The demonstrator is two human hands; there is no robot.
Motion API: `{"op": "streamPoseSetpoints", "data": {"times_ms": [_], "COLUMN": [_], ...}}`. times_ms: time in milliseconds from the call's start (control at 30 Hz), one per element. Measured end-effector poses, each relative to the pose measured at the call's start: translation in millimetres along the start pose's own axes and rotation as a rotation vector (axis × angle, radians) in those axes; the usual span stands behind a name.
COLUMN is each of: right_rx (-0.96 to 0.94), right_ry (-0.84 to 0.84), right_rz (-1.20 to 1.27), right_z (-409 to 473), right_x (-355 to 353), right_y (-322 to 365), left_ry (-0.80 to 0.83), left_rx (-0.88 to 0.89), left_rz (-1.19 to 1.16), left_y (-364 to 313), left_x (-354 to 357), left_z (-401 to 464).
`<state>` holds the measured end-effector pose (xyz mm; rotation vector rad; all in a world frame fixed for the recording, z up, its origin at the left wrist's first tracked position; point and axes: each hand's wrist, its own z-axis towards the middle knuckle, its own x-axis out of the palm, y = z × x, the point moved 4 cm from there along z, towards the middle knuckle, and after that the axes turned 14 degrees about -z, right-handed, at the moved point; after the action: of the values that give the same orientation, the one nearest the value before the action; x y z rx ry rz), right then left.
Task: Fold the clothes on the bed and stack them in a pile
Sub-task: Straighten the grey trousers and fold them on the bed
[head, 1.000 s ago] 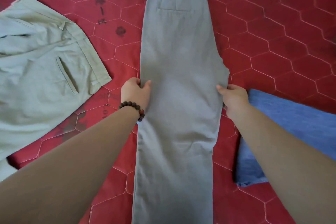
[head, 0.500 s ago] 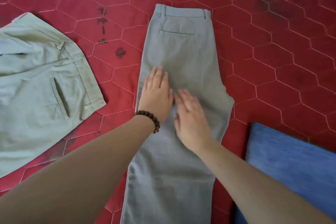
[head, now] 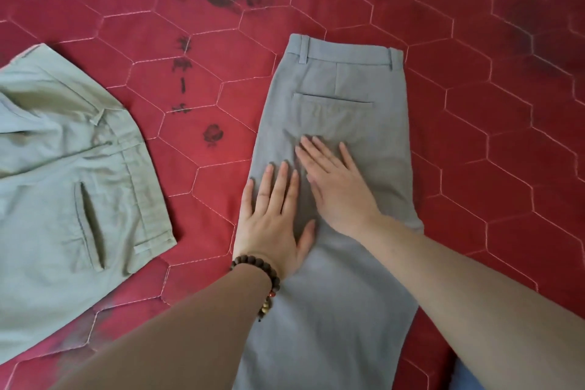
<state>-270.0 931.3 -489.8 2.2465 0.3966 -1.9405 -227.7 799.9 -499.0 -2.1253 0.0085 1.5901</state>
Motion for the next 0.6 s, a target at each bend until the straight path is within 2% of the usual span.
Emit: {"op": "streamPoseSetpoints", "data": {"times_ms": [167,300,467,600], "right_rx": [-0.109,0.07,0.15,0.455], "right_ry": [-0.031,-0.022,-0.038,-0.025], "right_rz": [-0.124,-0.085,-0.079,-0.161], "right_z": [56,109,116,73], "right_x": [0,-7,-9,-4], "right_y": [-30,-59,-86,-118], "left_ry": [0.027,-0.003,-0.04,-0.069], "left_rx": [-0.012,0.01,0.031,0.045], "left_rz": [-0.016,-0.024,-0.021,-0.028], "left_y": [2,3,4,3], "left_x": [1,2,2,3], "left_z": [2,1,2,1]}}
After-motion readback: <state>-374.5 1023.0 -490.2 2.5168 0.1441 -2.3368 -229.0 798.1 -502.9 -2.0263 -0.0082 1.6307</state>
